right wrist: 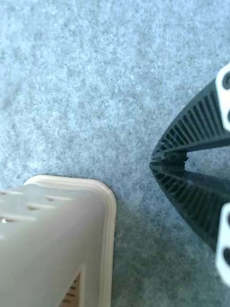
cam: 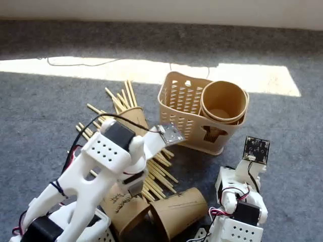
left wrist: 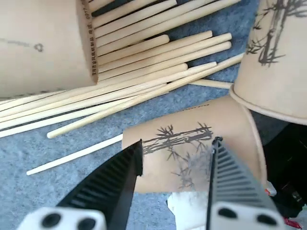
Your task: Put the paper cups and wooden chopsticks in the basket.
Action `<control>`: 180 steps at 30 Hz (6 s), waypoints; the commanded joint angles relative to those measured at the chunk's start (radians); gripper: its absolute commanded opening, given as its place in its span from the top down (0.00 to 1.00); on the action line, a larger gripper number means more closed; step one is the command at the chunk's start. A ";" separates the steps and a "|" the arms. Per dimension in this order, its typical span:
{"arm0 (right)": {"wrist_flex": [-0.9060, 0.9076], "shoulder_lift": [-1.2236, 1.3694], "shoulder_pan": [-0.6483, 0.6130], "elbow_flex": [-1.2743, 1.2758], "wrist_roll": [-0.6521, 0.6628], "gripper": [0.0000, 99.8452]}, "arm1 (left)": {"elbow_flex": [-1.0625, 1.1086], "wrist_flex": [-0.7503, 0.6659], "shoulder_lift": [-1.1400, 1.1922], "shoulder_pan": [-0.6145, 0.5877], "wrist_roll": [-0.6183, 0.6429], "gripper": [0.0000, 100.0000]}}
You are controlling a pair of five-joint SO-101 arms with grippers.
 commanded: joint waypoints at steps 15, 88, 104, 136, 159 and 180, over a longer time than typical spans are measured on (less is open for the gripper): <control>-0.022 -0.007 0.013 0.108 -0.005 0.98 | -0.209 0.092 0.001 0.156 0.192 0.77; -0.022 -0.007 0.013 0.108 -0.005 0.98 | -0.512 0.078 -0.001 0.077 0.120 0.99; -0.022 -0.007 0.013 0.108 -0.005 0.98 | -0.935 0.071 0.004 0.087 0.436 0.99; -0.022 -0.007 0.013 0.108 -0.005 0.98 | -0.716 -0.756 0.012 0.249 0.790 0.99; -0.022 -0.007 0.013 0.108 -0.005 0.98 | -0.452 -0.959 0.010 0.292 0.787 0.99; -0.022 -0.007 0.013 0.108 -0.005 0.98 | -0.463 -0.957 -0.001 0.191 0.664 0.85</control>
